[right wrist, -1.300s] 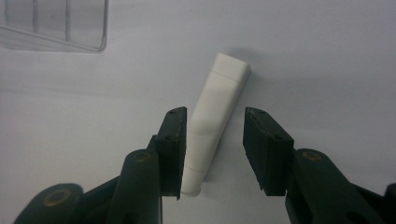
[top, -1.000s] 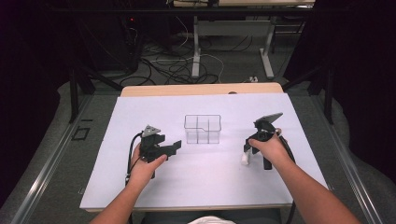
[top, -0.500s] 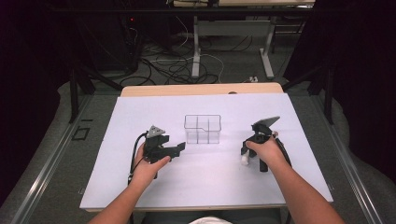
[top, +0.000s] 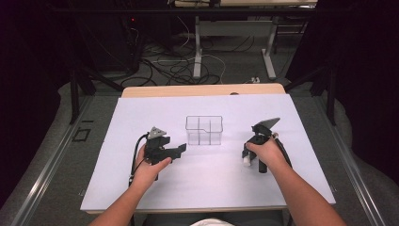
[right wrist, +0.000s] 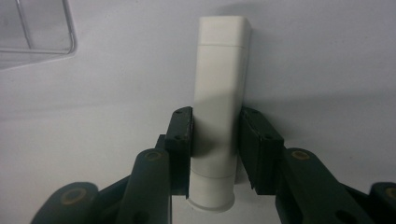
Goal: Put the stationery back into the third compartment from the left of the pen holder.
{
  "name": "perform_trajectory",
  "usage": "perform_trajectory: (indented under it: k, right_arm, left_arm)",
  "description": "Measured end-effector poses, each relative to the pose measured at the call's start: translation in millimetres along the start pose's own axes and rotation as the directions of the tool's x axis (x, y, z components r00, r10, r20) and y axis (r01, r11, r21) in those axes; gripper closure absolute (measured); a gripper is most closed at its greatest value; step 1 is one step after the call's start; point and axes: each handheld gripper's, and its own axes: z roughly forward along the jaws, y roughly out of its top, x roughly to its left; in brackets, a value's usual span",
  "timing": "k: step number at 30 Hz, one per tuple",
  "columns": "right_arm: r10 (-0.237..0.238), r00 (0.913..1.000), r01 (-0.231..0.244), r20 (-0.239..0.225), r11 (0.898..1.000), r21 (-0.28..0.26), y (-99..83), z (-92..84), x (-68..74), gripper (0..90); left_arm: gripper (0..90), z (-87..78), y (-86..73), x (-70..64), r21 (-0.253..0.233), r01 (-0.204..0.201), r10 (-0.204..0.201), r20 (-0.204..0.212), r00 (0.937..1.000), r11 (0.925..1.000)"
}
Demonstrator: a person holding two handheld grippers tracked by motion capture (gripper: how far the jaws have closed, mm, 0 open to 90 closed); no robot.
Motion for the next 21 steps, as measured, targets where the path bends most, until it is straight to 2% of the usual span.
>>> perform_trajectory:
  k: [2,3,5,6,8,13,16,17,18,21]
  right_arm:
    - [0.017,0.9998,-0.017,-0.013,1.000,-0.002,0.0,0.4,-0.7,66.9]
    - [0.018,0.9998,-0.018,-0.008,0.999,0.027,1.0,-1.5,-0.8,67.0]
    - [0.046,0.9989,-0.046,0.007,0.999,0.013,1.1,-0.2,1.1,67.3]
    - [0.033,0.9995,-0.033,0.000,0.999,0.013,1.3,0.2,-0.6,67.3]
    - [0.042,0.9991,-0.042,-0.008,0.999,0.008,1.5,0.7,-0.7,67.5]
    - [0.045,0.9989,-0.045,0.010,0.999,0.015,2.0,0.4,1.0,67.7]
    - [0.054,0.9985,-0.054,-0.001,0.999,0.007,2.3,1.0,0.4,67.8]
    - [0.050,0.9987,-0.050,0.002,0.998,0.045,3.5,-1.6,-0.1,67.8]
    - [0.052,0.9986,-0.052,0.006,0.998,0.022,3.0,0.0,0.3,67.8]
    - [0.031,0.9993,-0.032,0.022,0.999,0.016,2.2,-0.1,1.3,67.9]
  left_arm:
    - [20.7,-0.2,0.1,-0.5,-0.001,-0.005,0.005,-0.002,1.0000,1.0000]
    - [20.6,0.0,0.0,-1.0,-0.003,-0.001,0.001,0.000,1.0000,1.0000]
    - [20.6,-0.1,0.0,-0.6,0.000,-0.008,0.008,-0.003,1.0000,1.0000]
    - [20.6,0.2,-0.2,-0.8,0.000,-0.002,0.002,-0.001,1.0000,1.0000]
    - [20.6,0.4,-0.3,-0.4,0.003,-0.001,0.001,-0.002,1.0000,1.0000]
    - [20.6,0.6,-0.5,0.2,0.001,-0.002,0.002,-0.003,1.0000,1.0000]
    - [20.7,0.6,-0.6,0.7,0.004,-0.009,0.009,-0.006,0.9999,1.0000]
    - [20.6,0.8,-0.6,0.4,0.004,0.000,0.001,-0.004,1.0000,1.0000]
    - [20.6,0.8,-0.6,0.5,0.004,-0.002,0.002,-0.004,1.0000,1.0000]
    - [20.6,0.8,-0.6,0.9,0.005,0.000,0.000,-0.005,1.0000,1.0000]
